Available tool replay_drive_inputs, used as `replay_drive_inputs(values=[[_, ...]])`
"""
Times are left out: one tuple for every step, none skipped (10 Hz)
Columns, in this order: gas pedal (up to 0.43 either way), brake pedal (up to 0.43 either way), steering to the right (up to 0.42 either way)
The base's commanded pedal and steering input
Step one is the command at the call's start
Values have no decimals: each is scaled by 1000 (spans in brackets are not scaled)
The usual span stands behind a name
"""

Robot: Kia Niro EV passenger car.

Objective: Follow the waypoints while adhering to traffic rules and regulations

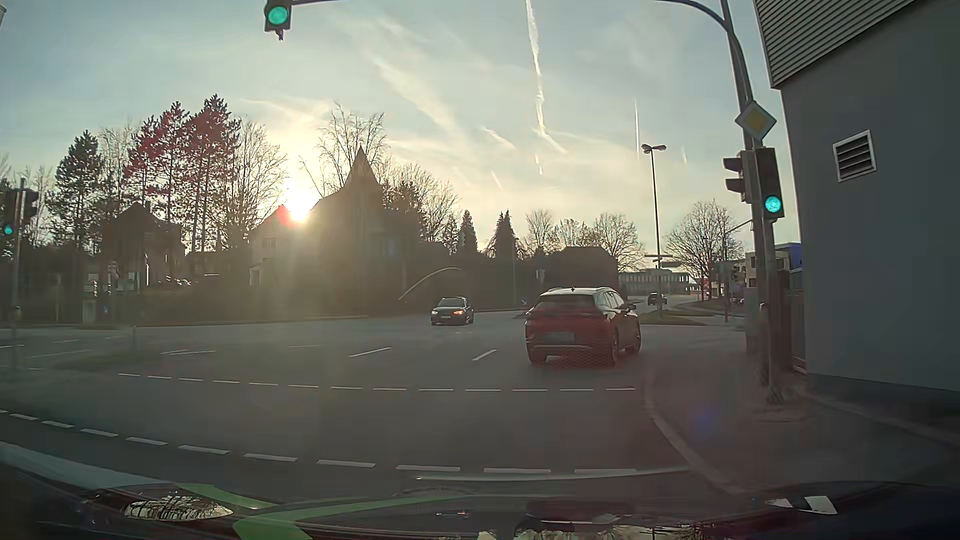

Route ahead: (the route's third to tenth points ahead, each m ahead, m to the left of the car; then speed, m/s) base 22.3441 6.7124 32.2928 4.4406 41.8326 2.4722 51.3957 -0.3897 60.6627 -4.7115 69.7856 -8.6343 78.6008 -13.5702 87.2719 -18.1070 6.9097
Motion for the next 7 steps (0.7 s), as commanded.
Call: replay_drive_inputs(values=[[319, 0, 30], [319, 0, 30], [319, 0, 30], [319, 0, 30], [319, 0, 34], [319, 0, 36], [319, 0, 37]])
